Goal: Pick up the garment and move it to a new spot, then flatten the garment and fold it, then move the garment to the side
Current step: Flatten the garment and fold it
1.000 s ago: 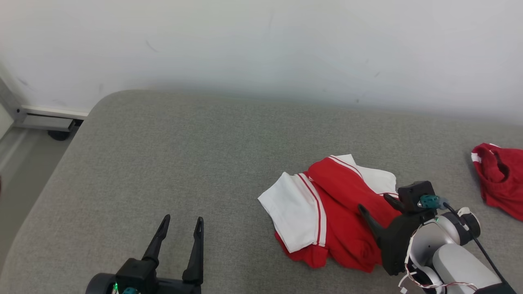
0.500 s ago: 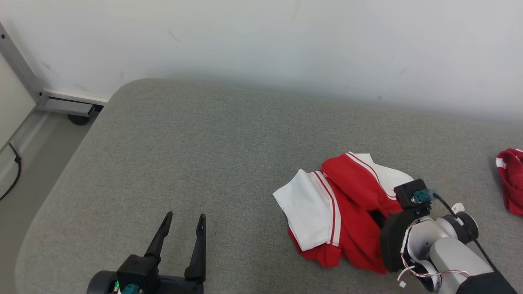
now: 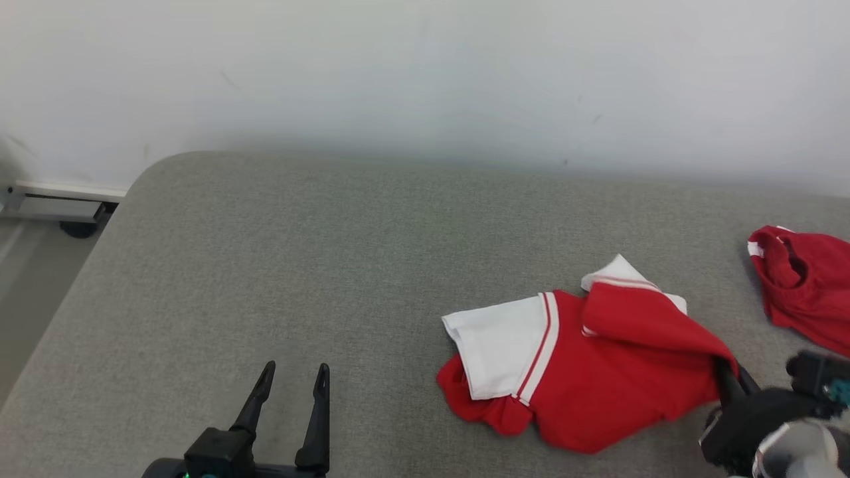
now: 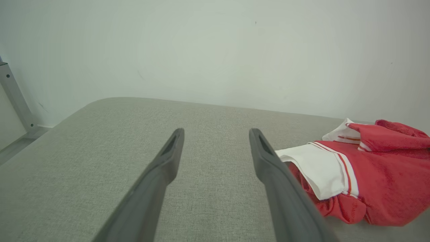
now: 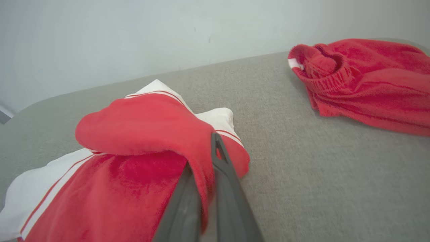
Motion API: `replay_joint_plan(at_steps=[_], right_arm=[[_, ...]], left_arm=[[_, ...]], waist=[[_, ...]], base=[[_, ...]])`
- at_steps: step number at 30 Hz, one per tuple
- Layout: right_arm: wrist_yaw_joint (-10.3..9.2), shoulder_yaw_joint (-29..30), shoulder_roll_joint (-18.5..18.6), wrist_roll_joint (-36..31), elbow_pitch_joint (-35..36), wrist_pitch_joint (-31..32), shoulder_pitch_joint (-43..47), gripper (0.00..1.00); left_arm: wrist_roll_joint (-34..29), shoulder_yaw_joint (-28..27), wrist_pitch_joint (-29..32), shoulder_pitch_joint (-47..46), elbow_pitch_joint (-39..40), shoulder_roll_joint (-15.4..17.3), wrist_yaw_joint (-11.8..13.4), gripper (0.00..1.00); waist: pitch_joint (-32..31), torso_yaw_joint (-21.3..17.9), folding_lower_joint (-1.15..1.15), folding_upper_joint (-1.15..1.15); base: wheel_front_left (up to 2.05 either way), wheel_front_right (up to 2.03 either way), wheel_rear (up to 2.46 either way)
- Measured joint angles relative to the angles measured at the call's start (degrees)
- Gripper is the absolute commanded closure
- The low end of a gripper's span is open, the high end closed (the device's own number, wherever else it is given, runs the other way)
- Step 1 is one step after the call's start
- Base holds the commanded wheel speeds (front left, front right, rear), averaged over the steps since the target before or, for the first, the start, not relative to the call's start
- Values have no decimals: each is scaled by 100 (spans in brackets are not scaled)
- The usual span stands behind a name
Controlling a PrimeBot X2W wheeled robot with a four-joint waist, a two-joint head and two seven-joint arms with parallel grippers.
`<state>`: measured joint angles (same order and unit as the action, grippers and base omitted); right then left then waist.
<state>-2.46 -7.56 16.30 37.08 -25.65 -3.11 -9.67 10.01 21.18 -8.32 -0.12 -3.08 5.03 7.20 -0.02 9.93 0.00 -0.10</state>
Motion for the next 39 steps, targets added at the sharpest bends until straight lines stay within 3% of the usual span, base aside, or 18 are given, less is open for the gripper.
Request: replay_joint_plan(at_steps=[5,10,11,12,13,20,27,33,37,39], right_arm=[[-13,196,-100,288,-25,-203,879,100],[-7,16,-121,200,-84,-201,1148,100],[-7,22,-119,196,-75,-213,1145,71],[-7,31,-108,194,-46,-254,1144,19],[-7,38,-83,192,-8,-266,1139,0],[200,221,34,307,808,-449,1055,0],[380,170,54,465,1863,-449,1034,0],[387,-337,45,186,1817,-36,674,0],[318,-779,54,-226,1467,334,312,0],[181,-901,122,-468,1209,510,183,0]], left_arm=[[1,23,32,9,47,-7,0,0],[3,113,89,7,73,-49,0,0],[4,146,115,4,69,-58,-1,0],[7,181,130,-4,62,-64,-14,0],[14,192,131,-10,59,-76,-14,0],[123,304,232,-36,-143,-119,-23,0],[265,637,428,-37,-492,-134,-259,0],[289,1217,604,-98,-884,-157,-577,0],[337,1281,635,-292,-989,-164,-581,0],[375,1290,634,-379,-1015,-168,-577,0]], waist=[[-61,-247,0,0],[-67,-445,0,0],[-60,-470,0,0],[-49,-486,0,0],[-38,-493,0,0],[-22,-444,0,0],[-86,-331,0,0],[-118,-243,0,0],[-89,-197,0,0],[-71,-175,0,0]], base=[[0,0,0],[0,0,0],[0,0,0],[0,0,0],[0,0,0],[0,0,0],[0,0,0],[0,0,0],[0,0,0],[0,0,0]])
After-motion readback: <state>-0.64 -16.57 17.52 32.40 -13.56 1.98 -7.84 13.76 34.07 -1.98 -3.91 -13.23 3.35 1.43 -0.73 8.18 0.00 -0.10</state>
